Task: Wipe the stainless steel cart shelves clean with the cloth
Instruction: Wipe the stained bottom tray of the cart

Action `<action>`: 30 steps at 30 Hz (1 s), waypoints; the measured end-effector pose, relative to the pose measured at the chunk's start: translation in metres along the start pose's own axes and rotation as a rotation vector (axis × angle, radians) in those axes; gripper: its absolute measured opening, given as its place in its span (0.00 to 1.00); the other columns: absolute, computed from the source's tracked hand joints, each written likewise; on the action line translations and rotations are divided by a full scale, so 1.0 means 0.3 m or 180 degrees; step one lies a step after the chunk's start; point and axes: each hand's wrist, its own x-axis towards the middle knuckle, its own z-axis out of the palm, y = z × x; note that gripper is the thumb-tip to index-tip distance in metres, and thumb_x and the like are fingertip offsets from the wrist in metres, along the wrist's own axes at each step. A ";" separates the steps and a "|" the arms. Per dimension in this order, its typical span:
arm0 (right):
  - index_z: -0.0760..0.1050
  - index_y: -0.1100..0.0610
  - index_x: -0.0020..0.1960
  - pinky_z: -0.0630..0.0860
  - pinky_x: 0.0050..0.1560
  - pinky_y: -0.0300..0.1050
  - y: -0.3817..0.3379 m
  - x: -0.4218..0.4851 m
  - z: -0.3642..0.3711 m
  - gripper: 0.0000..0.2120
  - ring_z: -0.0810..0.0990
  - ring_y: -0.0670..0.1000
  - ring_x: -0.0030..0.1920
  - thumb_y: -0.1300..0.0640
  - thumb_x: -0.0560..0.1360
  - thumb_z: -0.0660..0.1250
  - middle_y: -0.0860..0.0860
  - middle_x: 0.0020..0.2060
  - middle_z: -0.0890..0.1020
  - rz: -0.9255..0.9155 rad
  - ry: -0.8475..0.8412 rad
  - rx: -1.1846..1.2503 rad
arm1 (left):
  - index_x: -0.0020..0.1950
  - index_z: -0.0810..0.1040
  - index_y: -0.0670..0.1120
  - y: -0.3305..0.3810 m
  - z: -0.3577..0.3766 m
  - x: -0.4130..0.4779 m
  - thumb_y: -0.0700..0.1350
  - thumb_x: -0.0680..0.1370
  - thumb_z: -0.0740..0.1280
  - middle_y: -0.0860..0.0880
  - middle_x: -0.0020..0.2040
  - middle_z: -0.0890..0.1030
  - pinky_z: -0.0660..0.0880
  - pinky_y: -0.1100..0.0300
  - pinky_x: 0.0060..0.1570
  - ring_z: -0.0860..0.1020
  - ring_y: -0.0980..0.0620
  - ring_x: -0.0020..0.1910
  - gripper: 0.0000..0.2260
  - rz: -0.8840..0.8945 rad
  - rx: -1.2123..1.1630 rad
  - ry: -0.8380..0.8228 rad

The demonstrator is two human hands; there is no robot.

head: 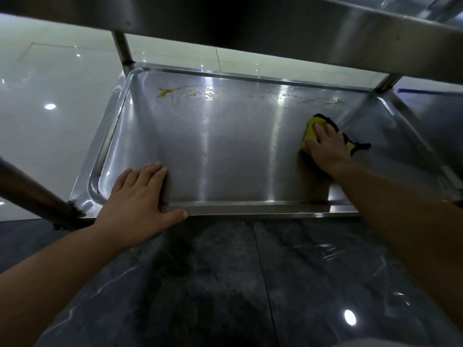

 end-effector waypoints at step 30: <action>0.43 0.45 0.78 0.43 0.75 0.60 0.079 -0.202 0.000 0.28 0.42 0.58 0.77 0.41 0.81 0.47 0.50 0.78 0.43 0.0061 -0.0327 -0.0257 | 0.77 0.57 0.47 -0.003 0.001 -0.015 0.77 0.60 0.46 0.49 0.77 0.57 0.49 0.54 0.72 0.56 0.48 0.73 0.52 0.0008 -0.0087 0.0045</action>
